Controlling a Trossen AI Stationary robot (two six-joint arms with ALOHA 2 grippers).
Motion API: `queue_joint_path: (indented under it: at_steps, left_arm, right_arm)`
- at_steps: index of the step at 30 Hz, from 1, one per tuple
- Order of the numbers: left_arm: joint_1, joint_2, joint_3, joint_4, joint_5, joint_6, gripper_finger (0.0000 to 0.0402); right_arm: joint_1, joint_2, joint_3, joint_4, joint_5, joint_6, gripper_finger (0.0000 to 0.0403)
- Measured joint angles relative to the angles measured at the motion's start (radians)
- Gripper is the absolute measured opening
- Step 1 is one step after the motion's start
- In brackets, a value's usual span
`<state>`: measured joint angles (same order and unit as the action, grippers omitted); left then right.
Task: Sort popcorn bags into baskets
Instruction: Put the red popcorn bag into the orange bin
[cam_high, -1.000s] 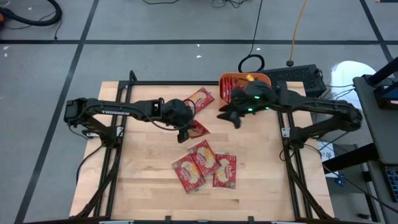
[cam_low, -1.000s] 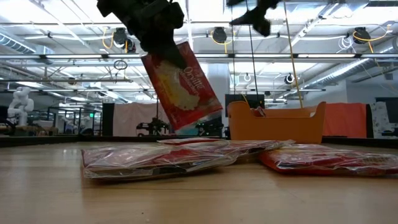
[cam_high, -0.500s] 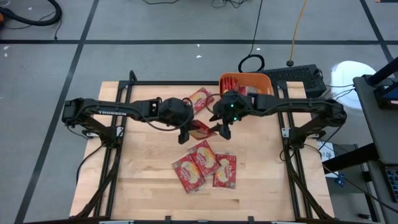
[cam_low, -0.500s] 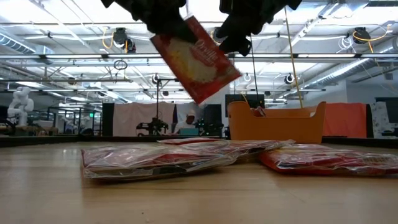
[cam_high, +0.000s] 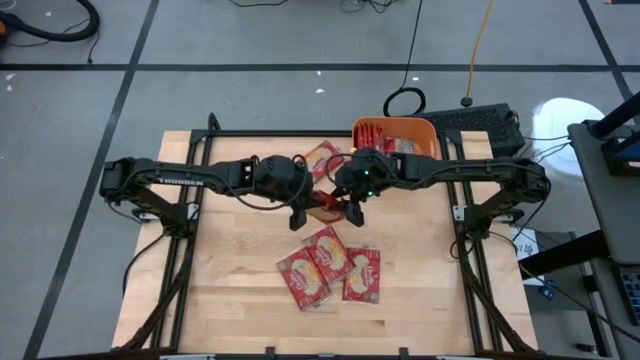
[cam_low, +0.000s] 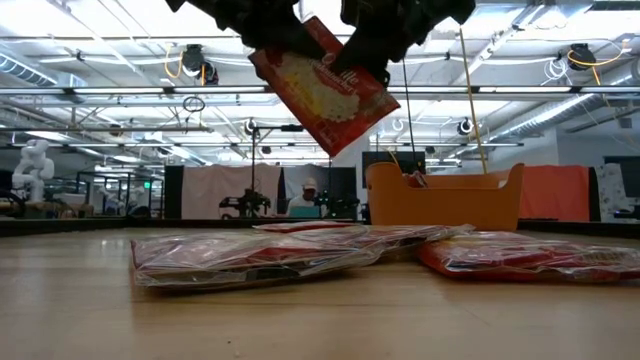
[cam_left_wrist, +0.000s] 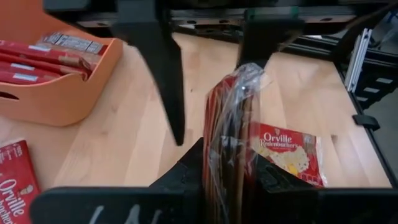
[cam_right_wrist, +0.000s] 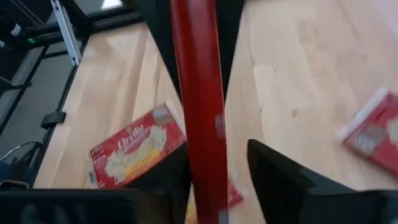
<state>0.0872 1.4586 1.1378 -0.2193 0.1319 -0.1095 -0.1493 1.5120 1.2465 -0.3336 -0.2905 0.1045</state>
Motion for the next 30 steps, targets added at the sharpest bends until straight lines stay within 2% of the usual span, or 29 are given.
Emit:
queue_joint_path:
  at_steps: [6, 9, 11, 15, 20, 24, 30]
  left_arm:
    - [0.000, 0.000, 0.000, -0.001, -0.006, -0.056, 0.0050]
    - [-0.013, 0.000, 0.000, 0.012, -0.050, -0.075, 0.0063]
    - [-0.024, 0.000, 0.000, 0.015, -0.088, -0.072, 0.0090]
    - [-0.046, -0.011, 0.000, 0.015, -0.176, -0.081, 0.0174]
    - [-0.072, -0.068, -0.001, 0.008, -0.351, -0.077, 0.0261]
    - [-0.073, -0.123, -0.001, -0.051, -0.458, -0.068, 0.0278]
    - [-0.062, -0.171, 0.001, -0.196, -0.556, -0.128, 0.0262]
  right_arm:
    - [0.000, -0.005, -0.001, 0.005, -0.003, 0.020, 0.0048]
    - [0.000, -0.013, -0.001, 0.000, -0.002, 0.020, 0.0017]
    - [0.000, -0.015, -0.001, -0.004, -0.002, 0.022, 0.0016]
    - [-0.002, -0.022, -0.001, -0.029, -0.001, 0.052, 0.0034]
    - [-0.016, -0.053, -0.001, -0.124, 0.002, 0.071, 0.0034]
    - [-0.036, -0.093, -0.002, -0.190, 0.005, 0.111, 0.0024]
    - [-0.082, -0.168, -0.002, -0.242, 0.002, 0.222, 0.0027]
